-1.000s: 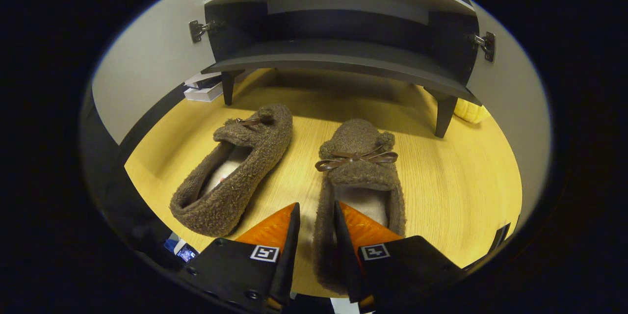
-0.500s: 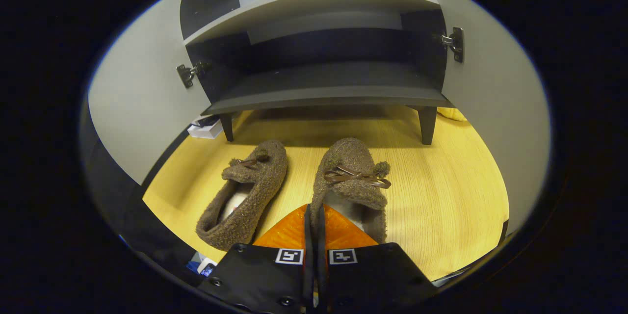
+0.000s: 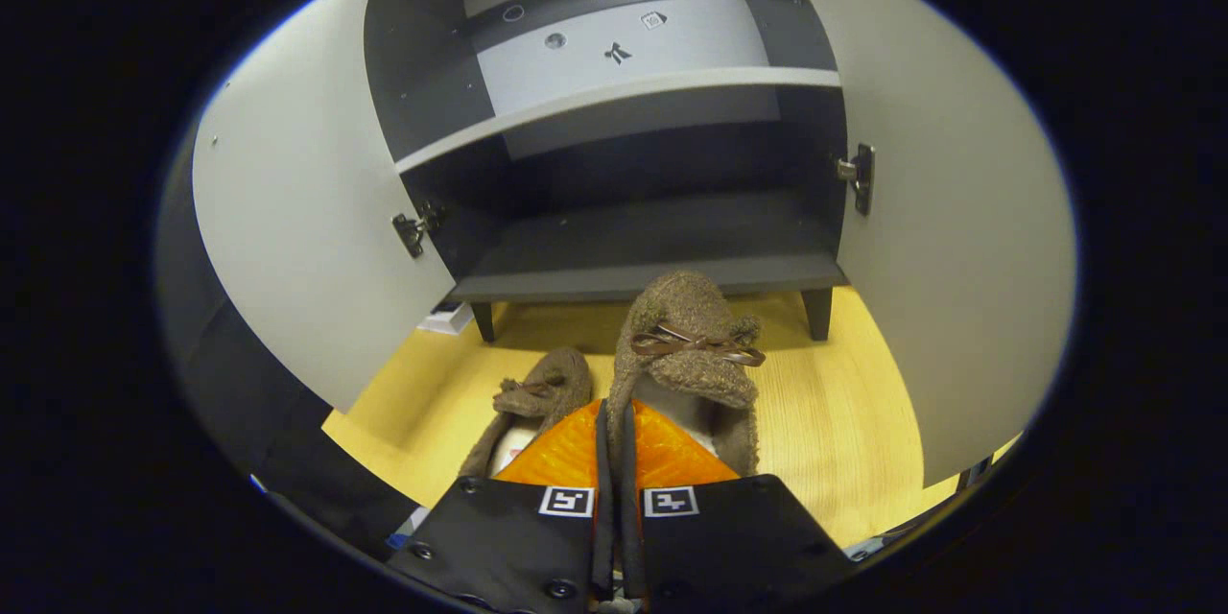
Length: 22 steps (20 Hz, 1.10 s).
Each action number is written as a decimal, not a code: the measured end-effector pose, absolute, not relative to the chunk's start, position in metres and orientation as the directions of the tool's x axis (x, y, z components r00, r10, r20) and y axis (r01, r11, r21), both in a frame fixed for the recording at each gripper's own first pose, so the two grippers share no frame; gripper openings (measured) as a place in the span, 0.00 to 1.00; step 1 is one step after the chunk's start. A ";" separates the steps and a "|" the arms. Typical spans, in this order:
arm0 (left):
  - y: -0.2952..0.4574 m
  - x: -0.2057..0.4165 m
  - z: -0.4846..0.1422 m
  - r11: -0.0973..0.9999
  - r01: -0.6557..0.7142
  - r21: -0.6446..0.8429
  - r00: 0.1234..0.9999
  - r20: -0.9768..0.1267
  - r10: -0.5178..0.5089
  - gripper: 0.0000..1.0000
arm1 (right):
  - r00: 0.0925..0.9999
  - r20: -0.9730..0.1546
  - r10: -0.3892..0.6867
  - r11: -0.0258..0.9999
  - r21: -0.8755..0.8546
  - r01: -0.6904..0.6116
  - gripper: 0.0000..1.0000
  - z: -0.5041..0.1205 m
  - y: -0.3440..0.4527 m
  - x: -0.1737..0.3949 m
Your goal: Grab one shoe with the right hand and put it into the shoe cabinet, grab the other shoe with the left hand and put it into the shoe cabinet; then close the right door with the right hand and the left door with the left hand.
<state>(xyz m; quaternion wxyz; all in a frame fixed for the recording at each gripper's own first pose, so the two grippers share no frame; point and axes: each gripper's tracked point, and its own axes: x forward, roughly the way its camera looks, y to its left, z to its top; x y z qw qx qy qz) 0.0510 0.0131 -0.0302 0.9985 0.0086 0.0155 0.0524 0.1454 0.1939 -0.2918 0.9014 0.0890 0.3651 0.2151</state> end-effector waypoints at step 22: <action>0.025 0.061 -0.016 0.989 -0.144 0.021 0.989 0.021 0.143 1.00 | 0.842 -0.310 0.442 0.890 0.270 -0.368 0.05 -0.082 0.192 0.293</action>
